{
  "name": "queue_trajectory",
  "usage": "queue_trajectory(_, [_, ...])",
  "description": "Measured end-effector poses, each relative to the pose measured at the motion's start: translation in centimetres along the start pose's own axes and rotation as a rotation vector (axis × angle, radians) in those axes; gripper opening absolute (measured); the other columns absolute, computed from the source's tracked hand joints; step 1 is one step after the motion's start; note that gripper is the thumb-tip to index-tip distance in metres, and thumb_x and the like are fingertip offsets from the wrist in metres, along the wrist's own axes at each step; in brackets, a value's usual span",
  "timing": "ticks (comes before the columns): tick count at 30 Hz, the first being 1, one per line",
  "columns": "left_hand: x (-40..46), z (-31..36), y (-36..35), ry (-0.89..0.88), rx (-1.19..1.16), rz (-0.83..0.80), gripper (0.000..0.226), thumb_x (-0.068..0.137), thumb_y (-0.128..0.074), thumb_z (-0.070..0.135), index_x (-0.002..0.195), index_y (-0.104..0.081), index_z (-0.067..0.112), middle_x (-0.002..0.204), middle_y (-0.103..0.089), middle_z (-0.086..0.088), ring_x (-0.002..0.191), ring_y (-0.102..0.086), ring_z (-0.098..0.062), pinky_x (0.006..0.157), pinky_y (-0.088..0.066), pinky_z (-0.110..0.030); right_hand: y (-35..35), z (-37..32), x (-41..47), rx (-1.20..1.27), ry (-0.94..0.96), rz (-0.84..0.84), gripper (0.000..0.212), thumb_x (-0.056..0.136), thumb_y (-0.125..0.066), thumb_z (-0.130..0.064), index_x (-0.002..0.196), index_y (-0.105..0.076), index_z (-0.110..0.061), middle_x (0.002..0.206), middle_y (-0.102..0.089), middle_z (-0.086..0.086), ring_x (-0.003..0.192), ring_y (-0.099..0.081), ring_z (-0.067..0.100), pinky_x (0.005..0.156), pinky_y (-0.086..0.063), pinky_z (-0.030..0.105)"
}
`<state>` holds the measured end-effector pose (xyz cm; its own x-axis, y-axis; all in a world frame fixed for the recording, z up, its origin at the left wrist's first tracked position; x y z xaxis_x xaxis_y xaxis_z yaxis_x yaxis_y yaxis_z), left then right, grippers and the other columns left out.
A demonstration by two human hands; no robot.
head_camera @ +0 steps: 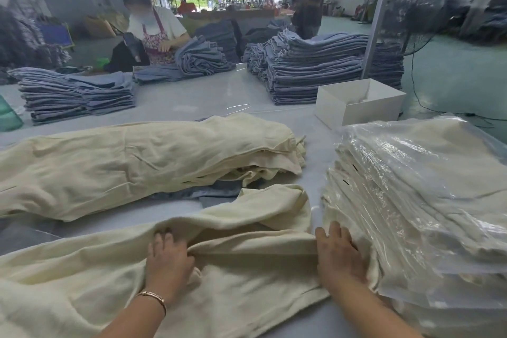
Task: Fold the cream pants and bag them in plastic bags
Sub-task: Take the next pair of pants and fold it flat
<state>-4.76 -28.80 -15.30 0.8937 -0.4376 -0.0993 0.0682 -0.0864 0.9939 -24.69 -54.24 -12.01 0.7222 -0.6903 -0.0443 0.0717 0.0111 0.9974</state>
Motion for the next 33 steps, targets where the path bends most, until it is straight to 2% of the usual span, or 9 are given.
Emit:
queue_trajectory(3, [0.1,0.0,0.3,-0.195,-0.106,0.069,0.033,0.084,-0.052,0.028,0.116,-0.061,0.029,0.129,-0.05,-0.003,0.125,-0.041,-0.025,0.102,-0.033,-0.032,-0.1,-0.8,0.6,0.045,0.042,-0.166,0.028,0.087,-0.054,-0.034,0.112,-0.057,-0.023,0.122,-0.056,0.003,0.11,-0.054,0.022,0.078,-0.043,0.031])
queue_trajectory(6, [-0.4,0.9,0.6,-0.382,-0.253,0.034,0.026,0.073,-0.055,0.005,0.086,-0.073,0.019,0.108,-0.057,-0.001,0.108,-0.051,-0.022,0.085,-0.043,-0.028,1.3,-1.3,2.1,0.038,0.098,-0.027,0.034,0.088,-0.042,-0.04,0.111,-0.059,-0.022,0.123,-0.054,0.006,0.12,-0.048,0.023,0.083,-0.038,0.034])
queue_trajectory(10, [-1.0,0.5,-0.1,-0.229,-0.063,-0.142,0.01,0.073,-0.052,0.013,0.067,-0.054,0.02,0.101,-0.067,0.0,0.102,-0.06,-0.023,0.078,-0.044,-0.031,-0.8,-0.9,2.5,-0.175,0.107,-0.365,0.053,0.087,-0.039,-0.026,0.14,-0.034,-0.025,0.141,-0.037,0.009,0.133,-0.032,0.03,0.107,-0.021,0.051])
queue_trajectory(12, [-1.0,0.1,-0.4,-0.184,0.014,-0.23,0.017,0.078,-0.048,0.014,0.063,-0.043,0.02,0.105,-0.068,-0.003,0.103,-0.062,-0.024,0.079,-0.047,-0.031,-0.9,-0.7,2.6,-0.195,0.123,-0.421,0.046,0.086,-0.045,-0.023,0.132,-0.041,-0.026,0.134,-0.047,0.005,0.127,-0.041,0.027,0.105,-0.024,0.045])
queue_trajectory(15, [-1.0,-0.3,-0.4,-0.198,0.113,-0.284,0.013,0.083,-0.046,0.018,0.08,-0.058,0.016,0.114,-0.065,-0.006,0.107,-0.061,-0.025,0.084,-0.048,-0.031,-0.2,-0.4,3.0,-0.289,0.173,-0.458,0.033,0.083,-0.062,-0.015,0.114,-0.054,-0.023,0.118,-0.06,-0.001,0.118,-0.052,0.022,0.1,-0.03,0.037])
queue_trajectory(18, [-0.8,-0.5,0.6,-0.223,0.151,-0.152,0.021,0.084,-0.047,0.026,0.1,-0.06,0.024,0.114,-0.064,0.0,0.11,-0.06,-0.021,0.085,-0.046,-0.03,0.0,0.2,3.0,-0.324,0.187,-0.469,0.022,0.084,-0.062,-0.016,0.104,-0.055,-0.022,0.105,-0.058,-0.002,0.115,-0.056,0.022,0.093,-0.039,0.033])
queue_trajectory(24, [-3.0,-0.8,3.6,-0.286,-0.036,0.205,0.019,0.078,-0.067,0.038,0.082,-0.054,0.025,0.087,-0.062,0.003,0.086,-0.062,-0.019,0.067,-0.048,-0.03,0.1,-0.6,2.0,-0.265,0.2,-0.704,0.032,0.08,-0.071,-0.021,0.105,-0.052,-0.015,0.088,-0.057,-0.001,0.086,-0.055,0.021,0.072,-0.046,0.031])
queue_trajectory(28, [-6.7,-1.6,4.1,-0.581,-0.313,0.497,0.013,0.071,-0.059,0.027,0.081,-0.052,0.024,0.051,-0.052,0.006,0.045,-0.053,-0.016,0.041,-0.037,-0.027,-0.3,-0.9,1.8,-0.273,0.216,-0.605,0.017,0.081,-0.067,-0.013,0.085,-0.052,-0.02,0.082,-0.05,-0.003,0.087,-0.052,0.019,0.075,-0.042,0.027])
queue_trajectory(33, [-10.1,-1.1,-0.3,-0.807,-0.119,0.317,0.034,0.05,-0.078,0.048,0.072,-0.061,0.029,0.053,-0.054,0.014,0.047,-0.053,-0.002,0.04,-0.043,-0.019,3.2,-0.6,3.9,-0.078,-0.086,-0.019,0.027,0.092,-0.036,-0.01,0.109,-0.051,-0.024,0.106,-0.064,-0.002,0.097,-0.064,0.02,0.062,-0.037,0.025])
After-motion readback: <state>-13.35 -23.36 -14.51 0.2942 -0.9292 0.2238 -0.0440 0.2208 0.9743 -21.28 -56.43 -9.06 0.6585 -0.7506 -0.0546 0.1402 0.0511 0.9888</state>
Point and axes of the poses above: each hand's wrist, its own x-axis towards the middle knuckle, its own y-axis out of the back of the hand, z = x × y, the point moved 3 cm from there along x, towards the middle knuckle
